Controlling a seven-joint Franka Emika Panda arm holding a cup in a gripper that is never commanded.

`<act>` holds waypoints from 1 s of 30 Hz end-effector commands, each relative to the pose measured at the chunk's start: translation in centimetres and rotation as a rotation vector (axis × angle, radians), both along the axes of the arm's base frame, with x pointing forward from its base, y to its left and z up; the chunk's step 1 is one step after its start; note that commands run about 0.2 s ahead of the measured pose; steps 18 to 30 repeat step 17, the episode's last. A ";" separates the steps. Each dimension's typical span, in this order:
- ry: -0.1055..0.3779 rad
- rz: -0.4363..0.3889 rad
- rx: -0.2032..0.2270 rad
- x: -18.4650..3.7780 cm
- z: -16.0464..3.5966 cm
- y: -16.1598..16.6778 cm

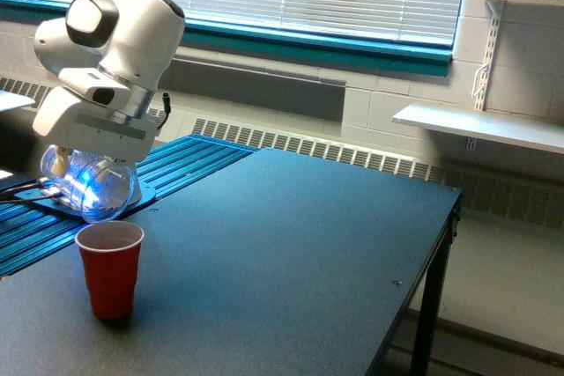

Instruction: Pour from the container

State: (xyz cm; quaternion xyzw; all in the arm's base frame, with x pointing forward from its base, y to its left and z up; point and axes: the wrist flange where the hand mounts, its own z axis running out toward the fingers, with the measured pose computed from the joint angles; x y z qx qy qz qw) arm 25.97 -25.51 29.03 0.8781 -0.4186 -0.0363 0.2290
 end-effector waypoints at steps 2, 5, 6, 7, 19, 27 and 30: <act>-0.019 0.017 0.026 0.2 0.1 0.3; -0.036 0.016 0.030 0.3 0.4 0.3; -0.043 0.013 0.034 0.4 0.5 0.3; -0.049 0.013 0.036 0.4 0.5 0.3; -0.103 0.004 0.047 0.5 1.5 0.2; -0.103 0.004 0.047 0.5 1.5 0.2; -0.103 0.004 0.047 0.5 1.5 0.2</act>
